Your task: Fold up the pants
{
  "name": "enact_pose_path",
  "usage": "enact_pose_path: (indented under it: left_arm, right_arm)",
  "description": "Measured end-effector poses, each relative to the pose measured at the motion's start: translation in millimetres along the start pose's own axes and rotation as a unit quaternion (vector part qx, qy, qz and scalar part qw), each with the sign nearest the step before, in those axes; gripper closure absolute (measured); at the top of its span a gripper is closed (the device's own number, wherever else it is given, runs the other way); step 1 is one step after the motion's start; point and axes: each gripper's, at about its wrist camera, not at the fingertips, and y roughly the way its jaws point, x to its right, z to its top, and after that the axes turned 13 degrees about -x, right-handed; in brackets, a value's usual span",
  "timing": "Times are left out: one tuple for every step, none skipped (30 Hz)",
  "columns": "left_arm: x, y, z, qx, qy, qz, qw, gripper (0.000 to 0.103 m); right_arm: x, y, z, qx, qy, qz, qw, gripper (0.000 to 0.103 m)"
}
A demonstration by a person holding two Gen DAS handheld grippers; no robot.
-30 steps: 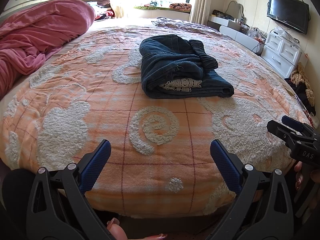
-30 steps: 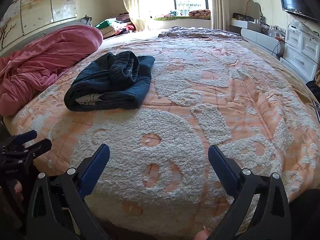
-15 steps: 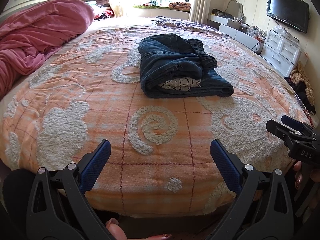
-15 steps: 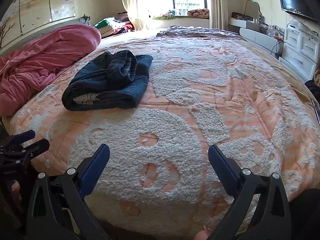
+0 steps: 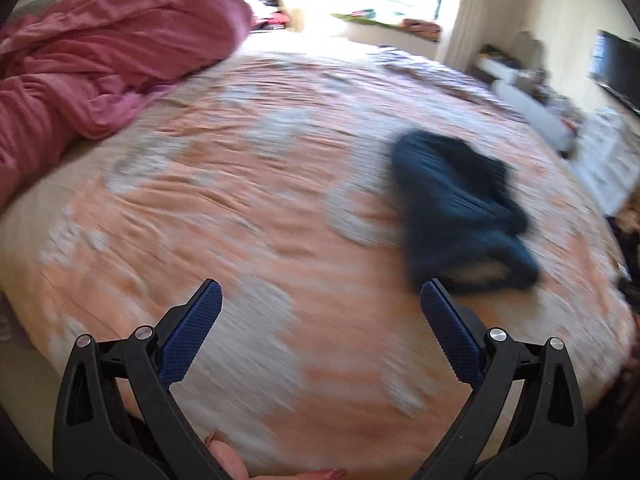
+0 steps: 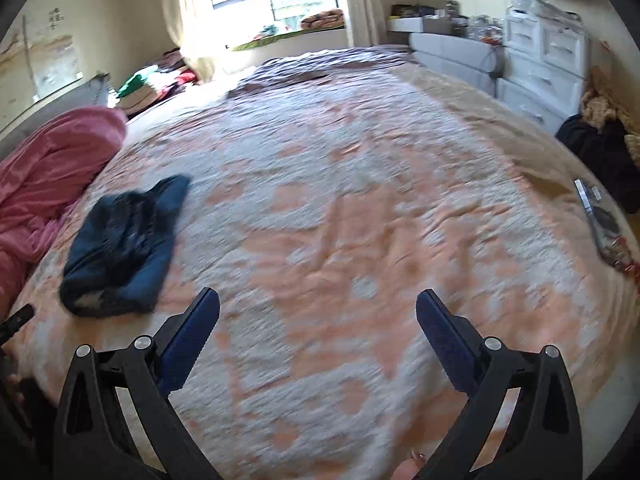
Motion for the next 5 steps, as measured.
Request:
enact_pose_path:
  left_arm:
    - [-17.9,8.7,19.6,0.005,-0.015,0.034,0.9993,0.010]
    - [-37.1,19.3,40.8,0.000,-0.034,0.074,0.9967,0.010]
    - [-53.2,29.0,58.0,-0.004,-0.049,0.096,0.9941,0.010]
    - [-67.8,39.1,73.4,-0.014,-0.063,0.108,0.9920,0.010]
    - [-81.8,48.0,87.4,-0.020,-0.077,0.120,0.9896,0.010]
  right_arm:
    - [19.9,3.4,15.6,0.000,0.021,-0.019,1.000,0.005]
    - [46.0,11.4,33.8,-0.015,0.052,-0.015,0.998,0.005]
    - [65.9,19.4,47.9,-0.026,0.068,-0.016,0.997,0.005]
    - [84.2,27.5,61.7,-0.034,0.078,-0.034,0.996,0.005]
    - [101.8,36.4,77.1,-0.037,0.082,-0.080,0.993,0.005]
